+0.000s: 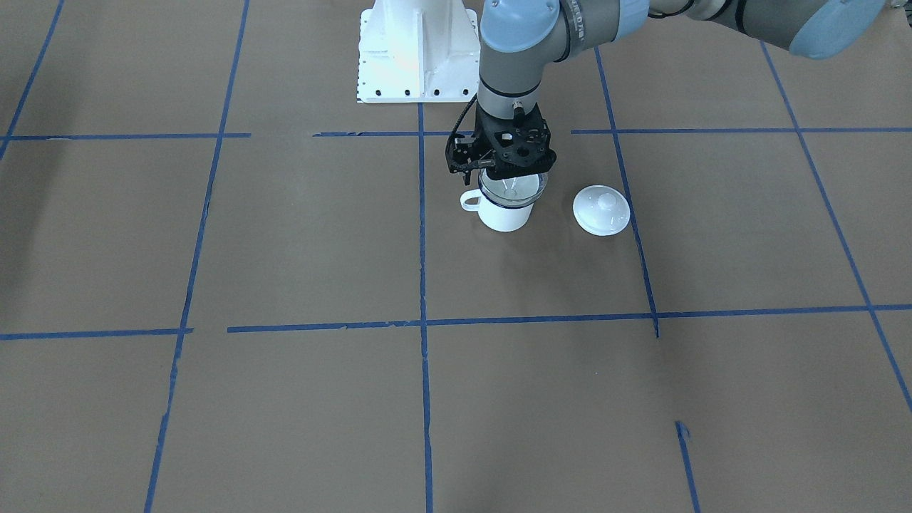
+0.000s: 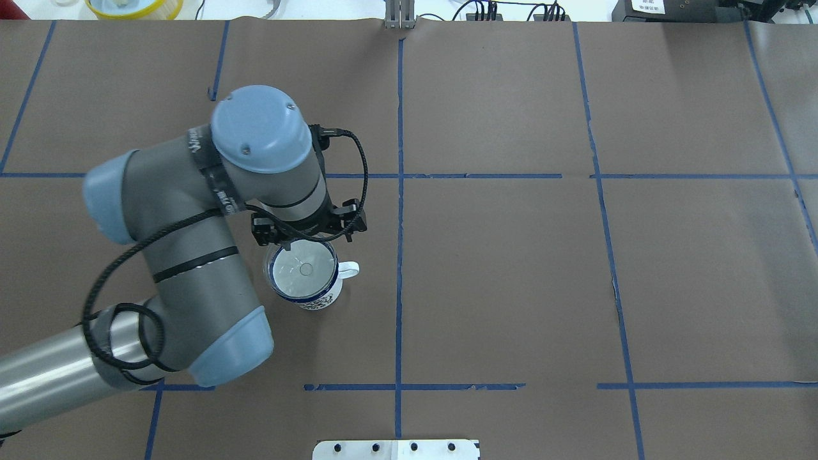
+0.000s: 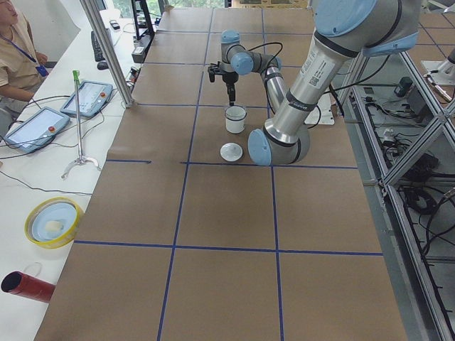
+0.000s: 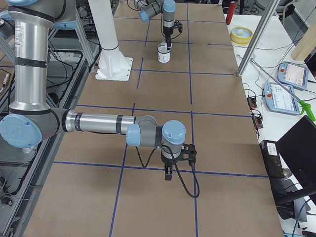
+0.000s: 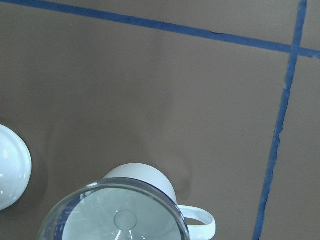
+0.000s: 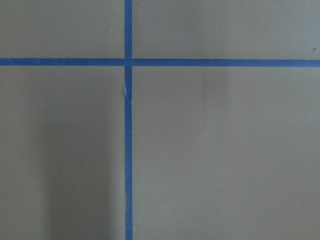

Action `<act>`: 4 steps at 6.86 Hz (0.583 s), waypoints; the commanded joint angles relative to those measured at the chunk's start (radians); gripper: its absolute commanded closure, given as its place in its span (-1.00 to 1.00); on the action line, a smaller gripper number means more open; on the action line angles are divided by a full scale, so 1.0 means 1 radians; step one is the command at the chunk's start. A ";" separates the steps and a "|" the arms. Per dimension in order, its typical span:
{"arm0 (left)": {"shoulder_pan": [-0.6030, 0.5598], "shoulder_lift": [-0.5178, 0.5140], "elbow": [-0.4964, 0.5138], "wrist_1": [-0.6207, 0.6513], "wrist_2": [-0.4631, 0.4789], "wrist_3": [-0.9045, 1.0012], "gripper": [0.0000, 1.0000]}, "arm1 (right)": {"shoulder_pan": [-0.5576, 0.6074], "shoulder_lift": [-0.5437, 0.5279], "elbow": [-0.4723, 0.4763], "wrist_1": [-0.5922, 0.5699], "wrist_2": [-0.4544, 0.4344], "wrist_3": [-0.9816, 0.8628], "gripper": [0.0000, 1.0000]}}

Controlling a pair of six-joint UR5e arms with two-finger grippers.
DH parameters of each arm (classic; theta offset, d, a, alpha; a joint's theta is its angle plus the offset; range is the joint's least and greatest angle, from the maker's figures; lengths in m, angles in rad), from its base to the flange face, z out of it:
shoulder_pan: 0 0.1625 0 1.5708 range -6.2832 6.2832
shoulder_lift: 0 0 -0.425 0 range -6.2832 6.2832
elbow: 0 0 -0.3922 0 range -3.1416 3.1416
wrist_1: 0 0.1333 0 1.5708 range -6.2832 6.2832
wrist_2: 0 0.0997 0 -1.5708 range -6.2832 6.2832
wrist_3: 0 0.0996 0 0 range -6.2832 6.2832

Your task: Place funnel on cup

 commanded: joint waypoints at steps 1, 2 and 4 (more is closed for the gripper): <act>-0.162 0.156 -0.185 0.000 -0.005 0.272 -1.00 | 0.000 0.000 0.000 0.000 0.000 0.000 -1.00; -0.280 0.233 -0.213 -0.003 -0.073 0.438 -1.00 | 0.000 0.000 -0.001 0.000 0.000 0.000 -1.00; -0.638 0.380 -0.122 -0.002 -0.293 0.988 -1.00 | 0.000 0.000 0.000 0.000 0.000 0.000 -1.00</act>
